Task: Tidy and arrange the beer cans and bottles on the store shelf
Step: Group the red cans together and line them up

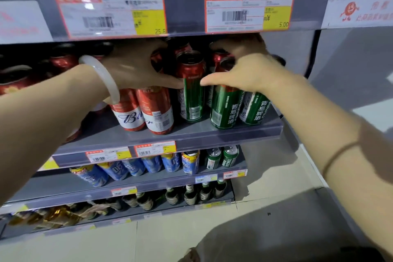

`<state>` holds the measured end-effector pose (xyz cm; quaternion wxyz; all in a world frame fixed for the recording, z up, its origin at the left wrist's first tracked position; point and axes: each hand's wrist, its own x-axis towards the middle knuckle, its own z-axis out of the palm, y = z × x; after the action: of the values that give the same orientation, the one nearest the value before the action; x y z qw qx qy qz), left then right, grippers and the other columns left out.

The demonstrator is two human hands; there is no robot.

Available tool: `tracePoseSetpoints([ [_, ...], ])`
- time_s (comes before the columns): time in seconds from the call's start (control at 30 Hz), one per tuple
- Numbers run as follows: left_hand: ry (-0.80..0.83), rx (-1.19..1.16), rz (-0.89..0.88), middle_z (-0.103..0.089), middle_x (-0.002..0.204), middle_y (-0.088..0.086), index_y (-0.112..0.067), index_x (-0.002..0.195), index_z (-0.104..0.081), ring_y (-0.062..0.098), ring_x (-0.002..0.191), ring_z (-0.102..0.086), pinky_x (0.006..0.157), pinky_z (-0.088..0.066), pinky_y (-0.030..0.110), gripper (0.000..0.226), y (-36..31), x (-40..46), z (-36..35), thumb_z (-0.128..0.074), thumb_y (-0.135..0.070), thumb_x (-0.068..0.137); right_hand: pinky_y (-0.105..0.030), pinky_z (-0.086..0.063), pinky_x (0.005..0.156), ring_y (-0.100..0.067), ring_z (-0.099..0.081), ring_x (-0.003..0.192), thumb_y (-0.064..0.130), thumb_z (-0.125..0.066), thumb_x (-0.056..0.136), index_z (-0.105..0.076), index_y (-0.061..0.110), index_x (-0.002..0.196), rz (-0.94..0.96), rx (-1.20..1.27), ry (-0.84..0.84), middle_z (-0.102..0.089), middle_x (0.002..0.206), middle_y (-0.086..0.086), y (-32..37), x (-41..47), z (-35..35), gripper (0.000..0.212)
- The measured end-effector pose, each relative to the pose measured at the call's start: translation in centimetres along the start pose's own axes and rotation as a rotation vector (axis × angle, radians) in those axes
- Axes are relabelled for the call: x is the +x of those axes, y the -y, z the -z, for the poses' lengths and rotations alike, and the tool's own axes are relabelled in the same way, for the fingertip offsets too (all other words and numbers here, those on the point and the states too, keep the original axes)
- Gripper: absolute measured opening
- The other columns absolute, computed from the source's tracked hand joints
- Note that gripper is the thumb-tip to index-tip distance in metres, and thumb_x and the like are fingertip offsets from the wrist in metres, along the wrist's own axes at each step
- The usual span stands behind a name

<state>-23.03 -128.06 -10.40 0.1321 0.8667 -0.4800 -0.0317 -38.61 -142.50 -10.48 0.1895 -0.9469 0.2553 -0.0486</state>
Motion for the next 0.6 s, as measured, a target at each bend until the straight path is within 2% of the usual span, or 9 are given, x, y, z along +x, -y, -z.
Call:
tracePoseSetpoints([
  [0.07,0.001,-0.020,0.003,-0.054,0.130,0.005,-0.021,0.130,-0.044,0.026,0.116,-0.052,0.095,-0.040,0.033,0.086,0.6,-0.7,0.1,-0.073,-0.060,0.059,-0.030,-0.038,0.096,-0.028,-0.046,0.125,0.077,-0.058,0.062,-0.036,0.033,0.138,0.011,-0.083,0.077,-0.046,0.142,-0.005,1.2,1.6,-1.2,0.090],
  [0.17,0.008,0.027,0.034,-0.049,0.137,0.005,-0.022,0.134,-0.039,0.028,0.122,-0.047,0.099,-0.039,0.036,0.092,1.6,-2.0,0.1,-0.074,-0.059,0.058,-0.040,-0.037,0.105,-0.030,-0.041,0.129,0.092,-0.043,0.042,-0.041,0.030,0.137,-0.021,-0.182,0.149,-0.042,0.145,-0.004,2.9,3.5,-2.7,0.113],
  [0.2,0.004,0.030,0.031,-0.047,0.138,0.005,-0.023,0.135,-0.038,0.029,0.124,-0.046,0.100,-0.039,0.036,0.093,1.7,-2.0,0.0,-0.074,-0.059,0.058,-0.041,-0.036,0.106,-0.030,-0.041,0.130,0.093,-0.042,0.041,-0.042,0.029,0.137,-0.046,-0.197,0.159,-0.041,0.146,-0.004,3.0,4.3,-3.1,0.114],
  [0.27,0.003,0.012,0.030,-0.047,0.138,0.004,-0.023,0.134,-0.038,0.028,0.124,-0.045,0.098,-0.038,0.034,0.091,2.0,-2.0,-0.1,-0.076,-0.057,0.058,-0.039,-0.035,0.106,-0.030,-0.040,0.131,0.086,-0.050,0.055,-0.040,0.027,0.138,-0.083,-0.220,0.168,-0.041,0.146,-0.004,3.5,5.2,-3.4,0.103],
  [0.33,0.016,-0.005,0.014,-0.048,0.136,0.003,-0.023,0.132,-0.041,0.026,0.122,-0.046,0.093,-0.036,0.029,0.086,2.3,-2.0,-0.1,-0.077,-0.053,0.060,-0.034,-0.036,0.100,-0.028,-0.043,0.128,0.074,-0.057,0.067,-0.041,0.024,0.138,-0.063,-0.213,0.153,-0.044,0.144,-0.004,3.5,5.5,-3.4,0.088],
  [0.43,0.029,-0.023,-0.008,-0.050,0.134,0.002,-0.025,0.130,-0.042,0.025,0.121,-0.047,0.096,-0.038,0.033,0.083,2.9,-2.0,-0.2,-0.077,-0.053,0.060,-0.024,-0.036,0.083,-0.024,-0.050,0.118,0.058,-0.071,0.068,-0.045,0.021,0.134,-0.042,-0.140,0.121,-0.051,0.134,-0.005,3.5,5.2,-2.8,0.080],
  [0.5,0.021,-0.015,-0.019,-0.049,0.135,0.001,-0.026,0.131,-0.042,0.025,0.122,-0.046,0.100,-0.038,0.036,0.084,3.1,-2.2,-0.2,-0.075,-0.055,0.060,-0.024,-0.040,0.086,-0.023,-0.052,0.115,0.063,-0.074,0.059,-0.048,0.021,0.131,-0.077,-0.113,0.164,-0.054,0.132,-0.004,3.8,4.7,-2.5,0.087],
  [0.57,0.016,-0.006,-0.043,-0.048,0.137,0.002,-0.026,0.133,-0.041,0.025,0.123,-0.045,0.101,-0.036,0.036,0.084,3.1,-2.1,-0.4,-0.074,-0.057,0.061,-0.032,-0.045,0.096,-0.024,-0.053,0.115,0.079,-0.066,0.037,-0.050,0.027,0.129,-0.141,-0.122,0.203,-0.054,0.133,-0.001,3.9,3.9,-2.3,0.107],
  [0.6,0.014,-0.013,-0.048,-0.047,0.137,0.002,-0.026,0.133,-0.041,0.025,0.124,-0.044,0.101,-0.035,0.035,0.083,3.0,-2.0,-0.4,-0.073,-0.057,0.063,-0.035,-0.047,0.095,-0.024,-0.055,0.112,0.082,-0.063,0.031,-0.051,0.030,0.127,-0.162,-0.121,0.197,-0.055,0.130,0.001,3.6,3.7,-2.3,0.110],
])
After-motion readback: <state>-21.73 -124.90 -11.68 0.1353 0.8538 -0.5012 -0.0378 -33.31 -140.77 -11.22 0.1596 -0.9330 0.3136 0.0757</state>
